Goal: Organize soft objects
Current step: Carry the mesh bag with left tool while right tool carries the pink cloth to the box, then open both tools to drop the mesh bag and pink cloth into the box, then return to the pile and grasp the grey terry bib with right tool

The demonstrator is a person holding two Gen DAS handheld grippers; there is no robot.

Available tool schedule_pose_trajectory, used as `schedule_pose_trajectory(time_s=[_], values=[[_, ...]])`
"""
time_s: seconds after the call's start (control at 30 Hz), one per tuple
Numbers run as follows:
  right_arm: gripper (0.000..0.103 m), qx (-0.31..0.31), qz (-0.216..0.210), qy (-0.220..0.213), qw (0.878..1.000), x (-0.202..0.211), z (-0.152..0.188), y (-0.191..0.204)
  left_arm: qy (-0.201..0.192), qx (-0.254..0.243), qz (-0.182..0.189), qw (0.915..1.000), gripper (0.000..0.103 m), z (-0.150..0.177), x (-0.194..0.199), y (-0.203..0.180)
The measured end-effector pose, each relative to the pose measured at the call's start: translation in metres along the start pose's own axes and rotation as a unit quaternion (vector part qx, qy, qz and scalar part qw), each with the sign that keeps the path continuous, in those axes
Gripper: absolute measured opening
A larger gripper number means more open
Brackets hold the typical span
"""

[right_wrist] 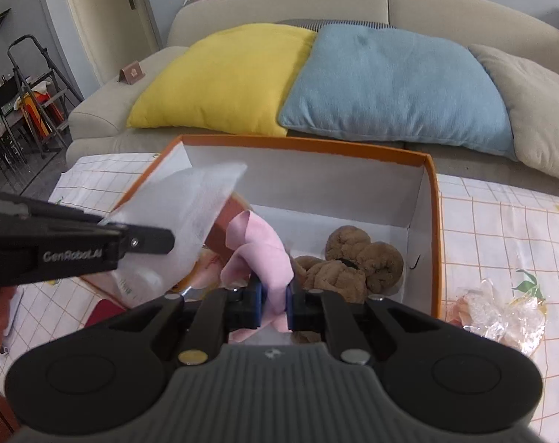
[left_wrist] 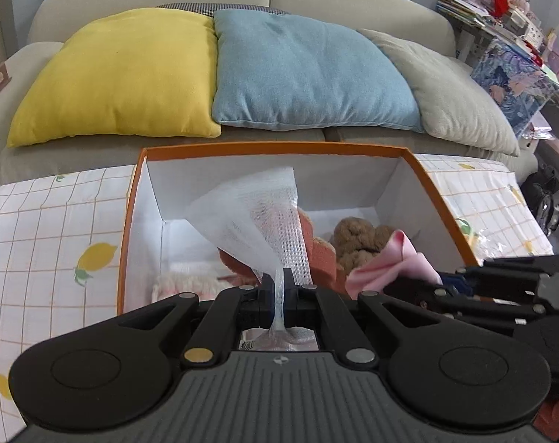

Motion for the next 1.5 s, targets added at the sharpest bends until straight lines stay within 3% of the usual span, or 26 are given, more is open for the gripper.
schedule_pose_trajectory(time_s=[0.13, 0.23, 0.37, 0.47, 0.6, 0.8, 0.87, 1.03, 1.17, 1.33, 1.5], values=[[0.010, -0.011, -0.005, 0.013, 1.000, -0.012, -0.005, -0.006, 0.006, 0.001, -0.007, 1.0000, 0.004, -0.006, -0.017, -0.001], [0.014, -0.019, -0.011, 0.021, 1.000, -0.023, -0.006, -0.008, 0.017, -0.001, -0.010, 0.9998, 0.013, -0.003, -0.025, -0.002], [0.021, -0.036, -0.022, 0.036, 0.998, -0.036, -0.002, -0.009, 0.027, -0.013, -0.011, 0.9995, 0.035, 0.009, -0.027, -0.003], [0.022, -0.039, -0.021, 0.043, 0.998, -0.041, 0.003, -0.009, 0.027, -0.008, -0.010, 0.9996, 0.041, 0.013, -0.022, 0.001], [0.039, -0.036, -0.020, 0.042, 0.998, -0.037, 0.007, -0.007, 0.018, -0.001, -0.007, 0.9998, 0.059, 0.015, -0.011, 0.007], [0.048, -0.028, -0.018, 0.028, 0.999, -0.019, 0.008, -0.001, -0.012, 0.015, -0.003, 0.9998, 0.063, 0.013, 0.018, 0.011], [0.057, -0.027, -0.014, 0.018, 0.999, -0.007, 0.008, 0.003, -0.033, 0.021, 0.002, 0.9992, 0.063, 0.016, 0.036, 0.011], [0.066, -0.022, -0.007, -0.032, 0.999, 0.041, 0.016, 0.015, -0.104, 0.015, 0.019, 0.9943, 0.063, 0.032, 0.091, 0.006], [0.074, -0.029, 0.000, -0.078, 0.997, 0.086, 0.037, 0.023, -0.139, 0.013, 0.044, 0.9893, 0.063, 0.056, 0.129, -0.003], [0.081, -0.036, 0.028, -0.101, 0.994, 0.129, 0.079, 0.032, -0.138, 0.018, 0.064, 0.9882, 0.063, 0.091, 0.154, -0.016], [0.085, -0.064, 0.052, -0.087, 0.993, 0.157, 0.125, 0.035, -0.097, 0.012, 0.076, 0.9922, 0.063, 0.123, 0.156, -0.028]])
Point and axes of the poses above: each gripper's, at about its wrist camera, not at the fingertips, and x roughly against the way its jaws point, y to its left, z to its underside, the point moved 2 cm from there along -x, roughly the way its jaws point, and after that the axes turned 15 degrees about -z, right-handed, at the moved point
